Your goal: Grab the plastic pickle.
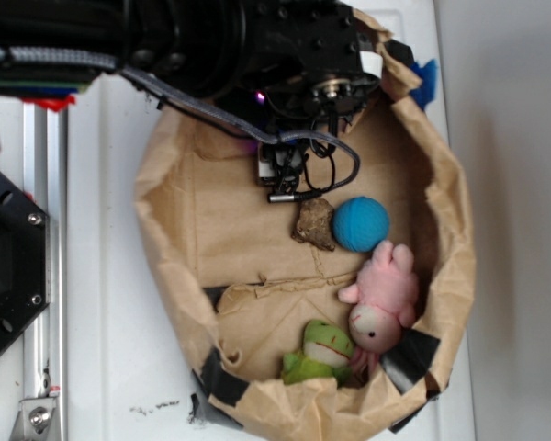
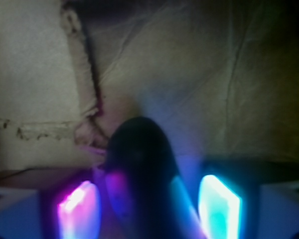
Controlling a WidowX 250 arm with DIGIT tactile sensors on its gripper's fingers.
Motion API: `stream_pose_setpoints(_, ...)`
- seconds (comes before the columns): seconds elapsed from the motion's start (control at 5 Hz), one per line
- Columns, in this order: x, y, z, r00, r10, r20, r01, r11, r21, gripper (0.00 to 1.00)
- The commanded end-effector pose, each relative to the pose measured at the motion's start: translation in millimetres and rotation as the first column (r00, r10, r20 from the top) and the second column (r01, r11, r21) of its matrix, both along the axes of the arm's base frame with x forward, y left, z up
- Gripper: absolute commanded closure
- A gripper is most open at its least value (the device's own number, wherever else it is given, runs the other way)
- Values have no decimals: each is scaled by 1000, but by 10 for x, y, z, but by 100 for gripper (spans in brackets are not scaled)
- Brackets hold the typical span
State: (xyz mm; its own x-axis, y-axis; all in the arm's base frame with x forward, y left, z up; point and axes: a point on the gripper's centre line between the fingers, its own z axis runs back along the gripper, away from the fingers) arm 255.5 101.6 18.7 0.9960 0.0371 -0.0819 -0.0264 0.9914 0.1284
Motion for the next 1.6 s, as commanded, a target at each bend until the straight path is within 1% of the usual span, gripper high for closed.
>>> stream_pose_setpoints(0.0,33,-67,170,999,-35,39,35,999,13,100)
stream_pose_setpoints(0.2,19,-326,410,992,-92,87,93,996,-11,100)
stream_pose_setpoints(0.4,-33,-800,865,969,-171,180,186,980,-73,100)
stream_pose_setpoints(0.6,119,-1130,1223,967,-149,208,170,981,-91,100)
stream_pose_setpoints(0.8,162,-1103,1367,968,-94,231,113,991,-70,100)
stream_pose_setpoints(1.0,175,-920,1428,968,-25,250,46,996,-80,100)
stream_pose_setpoints(1.2,226,-751,1530,962,16,272,18,992,-123,100)
stream_pose_setpoints(1.4,195,-774,1547,958,10,286,30,990,-135,100)
